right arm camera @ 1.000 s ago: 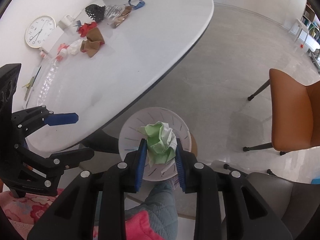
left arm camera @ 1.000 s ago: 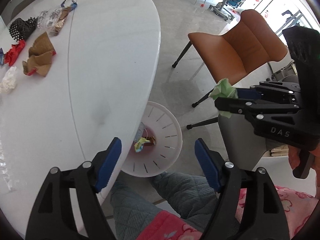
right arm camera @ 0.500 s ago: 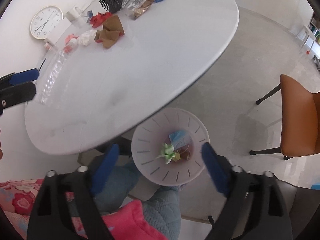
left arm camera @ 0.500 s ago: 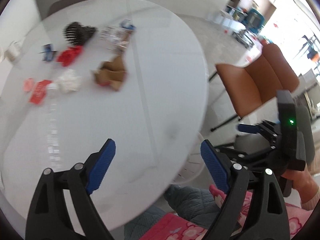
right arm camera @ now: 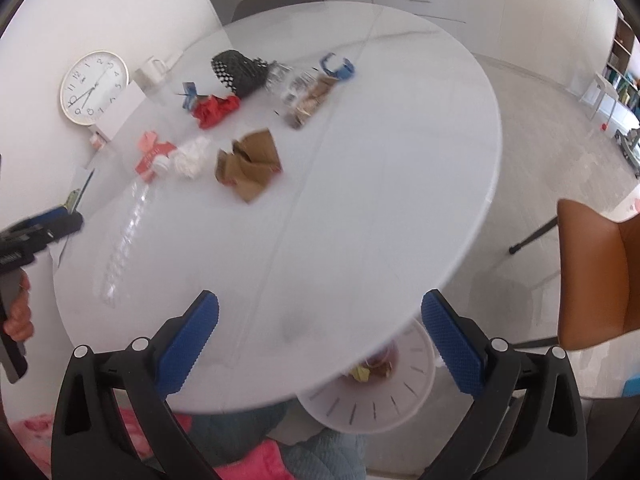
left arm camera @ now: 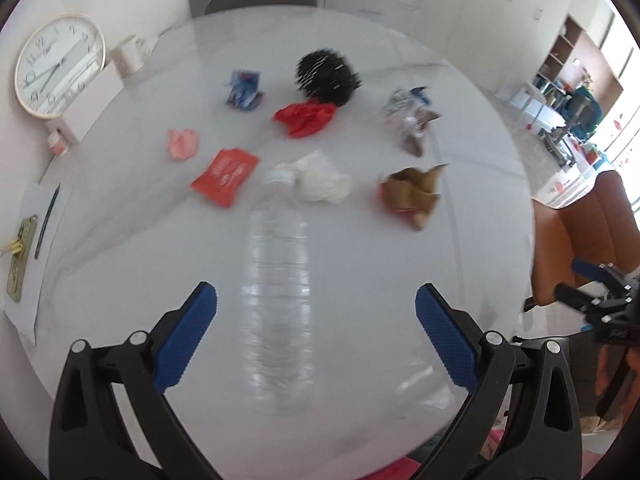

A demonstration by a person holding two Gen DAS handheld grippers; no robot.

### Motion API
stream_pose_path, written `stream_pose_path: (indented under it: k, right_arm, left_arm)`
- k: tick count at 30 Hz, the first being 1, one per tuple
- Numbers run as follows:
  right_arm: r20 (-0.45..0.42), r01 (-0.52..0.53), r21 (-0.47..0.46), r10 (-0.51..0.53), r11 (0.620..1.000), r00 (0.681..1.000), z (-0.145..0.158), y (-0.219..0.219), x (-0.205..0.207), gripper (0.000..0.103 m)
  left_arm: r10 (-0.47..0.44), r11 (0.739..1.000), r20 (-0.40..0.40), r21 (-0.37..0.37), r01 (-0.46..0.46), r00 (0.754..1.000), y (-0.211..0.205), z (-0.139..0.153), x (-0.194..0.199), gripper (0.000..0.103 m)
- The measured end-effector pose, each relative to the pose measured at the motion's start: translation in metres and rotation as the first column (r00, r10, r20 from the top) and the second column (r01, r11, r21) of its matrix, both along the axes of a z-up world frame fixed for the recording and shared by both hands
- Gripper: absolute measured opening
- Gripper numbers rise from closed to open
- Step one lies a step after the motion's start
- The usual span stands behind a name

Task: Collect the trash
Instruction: 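Grasp the clear plastic bottle with the left tool while the right tool grasps brown paper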

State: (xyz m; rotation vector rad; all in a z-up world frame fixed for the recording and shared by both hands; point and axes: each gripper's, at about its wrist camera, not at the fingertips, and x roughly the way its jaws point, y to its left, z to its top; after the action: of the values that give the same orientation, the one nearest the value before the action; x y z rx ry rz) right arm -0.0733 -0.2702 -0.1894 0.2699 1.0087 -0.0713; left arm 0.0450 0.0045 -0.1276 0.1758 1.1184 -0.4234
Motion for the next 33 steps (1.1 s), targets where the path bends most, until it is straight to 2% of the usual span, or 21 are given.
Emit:
stream_pose_path:
  k: [5,12,20,22,24,25,30,33]
  right_arm:
    - [0.008,-0.029,-0.009,0.029,1.0,1.0,0.005,0.017,0.042,0.101]
    - [-0.024,-0.06,-0.025,0.059,0.998,0.998,-0.003,0.034,0.1,0.101]
    - [-0.071,-0.09,-0.051,0.087,0.995,0.994,-0.016,0.047,0.154,0.101]
    - [-0.084,-0.098,-0.06,0.093,0.993,0.992,-0.02,0.049,0.163,0.101]
    - [-0.101,-0.106,-0.064,0.099,0.992,0.99,-0.025,0.048,0.171,0.101]
    - [-0.106,-0.108,-0.064,0.101,0.992,0.989,-0.028,0.048,0.174,0.101]
    - [-0.13,-0.117,-0.059,0.108,0.991,0.986,-0.037,0.045,0.181,0.101]
    - [-0.126,-0.162,-0.059,0.154,0.985,0.98,-0.039,0.048,0.184,0.101]
  left_arm:
    - [-0.002,0.999,-0.039,0.039,0.004,0.999,0.005,-0.032,0.023,0.095]
    - [-0.025,0.997,-0.112,0.066,0.033,0.993,0.0,-0.071,0.054,0.095]
    - [-0.021,0.999,-0.204,0.043,0.03,0.979,-0.003,-0.099,0.089,0.095]
    - [-0.027,0.999,-0.215,0.037,0.036,0.976,-0.003,-0.101,0.091,0.085]
    - [-0.035,0.998,-0.244,0.042,0.047,0.969,-0.005,-0.105,0.093,0.062]
    - [-0.04,0.998,-0.264,0.035,0.051,0.964,-0.005,-0.108,0.094,0.061]
    - [-0.049,0.997,-0.246,0.049,0.063,0.968,-0.007,-0.105,0.088,0.059]
    - [-0.042,0.999,-0.246,0.014,0.047,0.968,-0.004,-0.092,0.084,0.059]
